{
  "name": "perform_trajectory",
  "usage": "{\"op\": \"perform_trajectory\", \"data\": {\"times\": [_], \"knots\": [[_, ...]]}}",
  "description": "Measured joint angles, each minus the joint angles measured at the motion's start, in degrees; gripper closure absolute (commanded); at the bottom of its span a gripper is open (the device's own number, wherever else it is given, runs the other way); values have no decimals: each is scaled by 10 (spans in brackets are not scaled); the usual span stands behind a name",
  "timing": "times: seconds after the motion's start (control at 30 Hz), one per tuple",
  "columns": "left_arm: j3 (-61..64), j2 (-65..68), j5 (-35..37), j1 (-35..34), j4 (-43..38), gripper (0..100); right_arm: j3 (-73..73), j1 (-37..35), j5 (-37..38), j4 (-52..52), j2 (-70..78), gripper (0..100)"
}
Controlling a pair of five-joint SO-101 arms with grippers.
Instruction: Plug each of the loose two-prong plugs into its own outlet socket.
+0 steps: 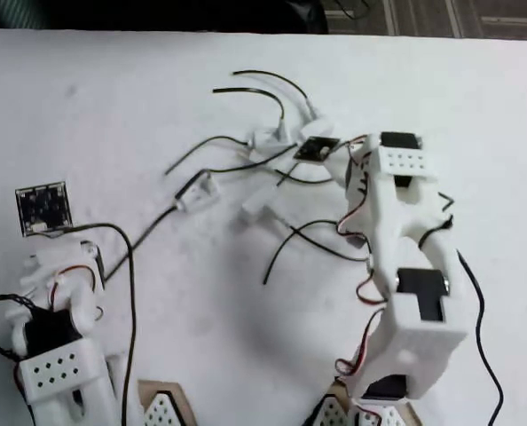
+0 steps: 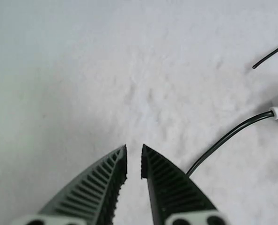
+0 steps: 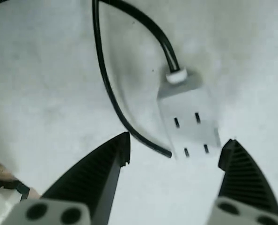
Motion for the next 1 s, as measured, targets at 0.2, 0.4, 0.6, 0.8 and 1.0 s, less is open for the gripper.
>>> {"op": "perform_trajectory", "data": {"times": [0.2,0.4,0.6,0.8,1.0], "knots": [[2,0,0,0,0,924,-8,-17,1,-51,76,790],[7,0,0,0,-4,924,-47,-15,0,-62,80,964],[7,0,0,0,-4,924,-70,1,0,-8,10,981],[7,0,0,0,-4,924,-86,55,1,34,-112,981],[7,0,0,0,-4,924,-86,120,1,35,-206,981]]}}
